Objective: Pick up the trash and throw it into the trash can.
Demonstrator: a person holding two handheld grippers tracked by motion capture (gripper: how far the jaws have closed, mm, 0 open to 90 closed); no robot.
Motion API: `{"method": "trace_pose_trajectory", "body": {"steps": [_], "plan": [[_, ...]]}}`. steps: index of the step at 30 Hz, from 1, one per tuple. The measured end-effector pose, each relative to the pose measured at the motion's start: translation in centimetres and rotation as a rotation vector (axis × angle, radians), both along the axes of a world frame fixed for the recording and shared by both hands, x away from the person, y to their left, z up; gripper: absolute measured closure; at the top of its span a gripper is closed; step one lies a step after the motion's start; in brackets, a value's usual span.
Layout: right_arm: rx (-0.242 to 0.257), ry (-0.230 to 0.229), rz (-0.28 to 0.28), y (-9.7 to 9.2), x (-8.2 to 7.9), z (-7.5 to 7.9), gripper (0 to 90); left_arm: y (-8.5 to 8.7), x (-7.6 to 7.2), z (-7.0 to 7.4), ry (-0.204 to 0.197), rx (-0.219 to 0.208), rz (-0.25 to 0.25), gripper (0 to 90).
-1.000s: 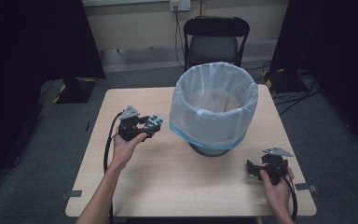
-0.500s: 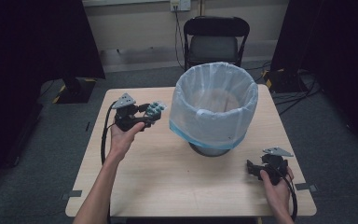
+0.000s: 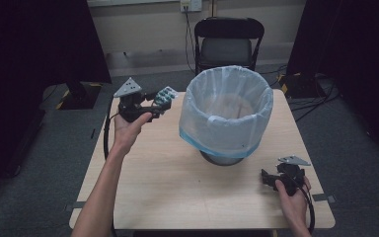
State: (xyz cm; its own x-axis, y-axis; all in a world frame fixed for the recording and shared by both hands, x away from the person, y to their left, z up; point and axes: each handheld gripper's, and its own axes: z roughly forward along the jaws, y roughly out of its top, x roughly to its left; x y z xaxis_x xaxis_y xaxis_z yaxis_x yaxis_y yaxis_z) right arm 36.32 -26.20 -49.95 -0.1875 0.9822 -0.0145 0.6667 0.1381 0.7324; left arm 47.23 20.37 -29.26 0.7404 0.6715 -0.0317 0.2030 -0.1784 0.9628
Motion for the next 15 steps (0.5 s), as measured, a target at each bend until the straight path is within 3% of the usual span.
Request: {"method": "trace_pose_trajectory", "body": {"steps": [2,10,15], "plan": [[0.000,0.000,0.000,0.0,0.0,0.0,9.8,-0.2,0.2,1.1,-0.013,-0.037,-0.003,34.0],[0.000,0.000,0.000,0.0,0.0,0.0,9.8,-2.5,0.3,3.3,-0.052,-0.037,-0.055,34.0],[-0.001,0.000,0.000,0.0,0.0,0.0,9.8,-4.3,1.0,4.5,-0.044,-0.053,-0.086,34.0]]}}
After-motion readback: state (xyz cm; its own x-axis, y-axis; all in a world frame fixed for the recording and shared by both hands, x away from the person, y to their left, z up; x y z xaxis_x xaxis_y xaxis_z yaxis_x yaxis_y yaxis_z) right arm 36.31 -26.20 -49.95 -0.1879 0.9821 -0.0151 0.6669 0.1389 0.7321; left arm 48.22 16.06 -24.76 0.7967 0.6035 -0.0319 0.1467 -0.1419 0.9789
